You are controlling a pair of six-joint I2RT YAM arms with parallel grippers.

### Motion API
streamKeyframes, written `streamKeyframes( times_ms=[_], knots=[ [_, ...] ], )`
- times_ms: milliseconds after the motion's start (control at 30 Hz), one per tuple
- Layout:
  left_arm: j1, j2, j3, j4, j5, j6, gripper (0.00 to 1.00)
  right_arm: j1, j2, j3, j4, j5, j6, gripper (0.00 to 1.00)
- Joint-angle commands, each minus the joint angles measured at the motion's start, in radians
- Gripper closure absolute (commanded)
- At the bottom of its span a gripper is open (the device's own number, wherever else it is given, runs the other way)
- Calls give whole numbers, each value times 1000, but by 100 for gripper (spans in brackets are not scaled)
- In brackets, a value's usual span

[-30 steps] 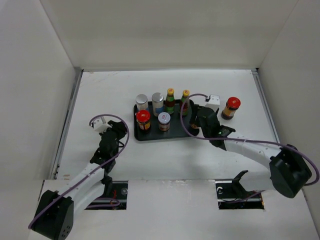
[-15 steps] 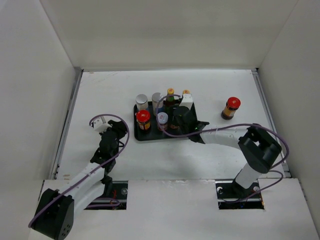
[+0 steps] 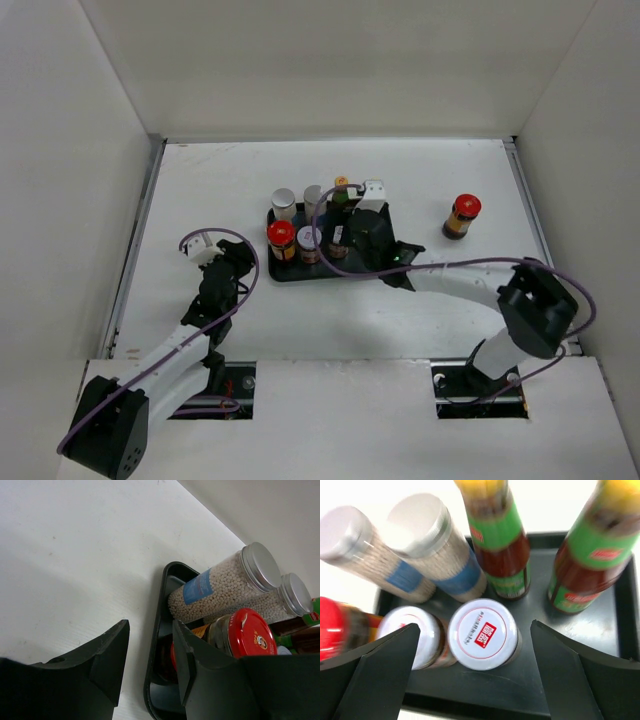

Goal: Organize the condiment bottles

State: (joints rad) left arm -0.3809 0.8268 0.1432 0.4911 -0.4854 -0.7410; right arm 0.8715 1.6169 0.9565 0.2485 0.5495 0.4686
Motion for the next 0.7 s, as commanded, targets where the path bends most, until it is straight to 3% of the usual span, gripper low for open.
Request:
streamKeyframes(
  times_ms=[0,33,100,200,267,367,500,533,600,667],
  knots=[
    [-2,0,-17,60,-1,-8,61,-13,-173,-22,43,29,-37,0],
    [-2,6,-16,61,-1,-9,61,-25,-219,-36,41,33,-47,0],
    [-5,9,-16,63,2,-9,61,-65,-305,-65,32,46,-74,10],
    [-5,-3,-19,67,-1,-9,60,-189,-420,-116,9,92,-81,57],
    [-5,-12,-22,67,1,-9,59,-306,-477,-140,-29,105,-68,66],
    [-11,-21,-25,67,1,-15,59,-506,-499,-142,-103,122,-73,59],
    [-14,-26,-31,66,8,-21,59,-653,-436,-98,-167,155,-117,14],
    [-14,-34,-34,64,8,-21,59,-670,-417,-85,-181,150,-131,7],
    [-14,-37,-37,67,4,-24,59,-703,-394,-78,-207,141,-140,0],
    [-14,-28,-34,67,8,-29,59,-737,-368,-76,-227,116,-145,0]
  ],
)
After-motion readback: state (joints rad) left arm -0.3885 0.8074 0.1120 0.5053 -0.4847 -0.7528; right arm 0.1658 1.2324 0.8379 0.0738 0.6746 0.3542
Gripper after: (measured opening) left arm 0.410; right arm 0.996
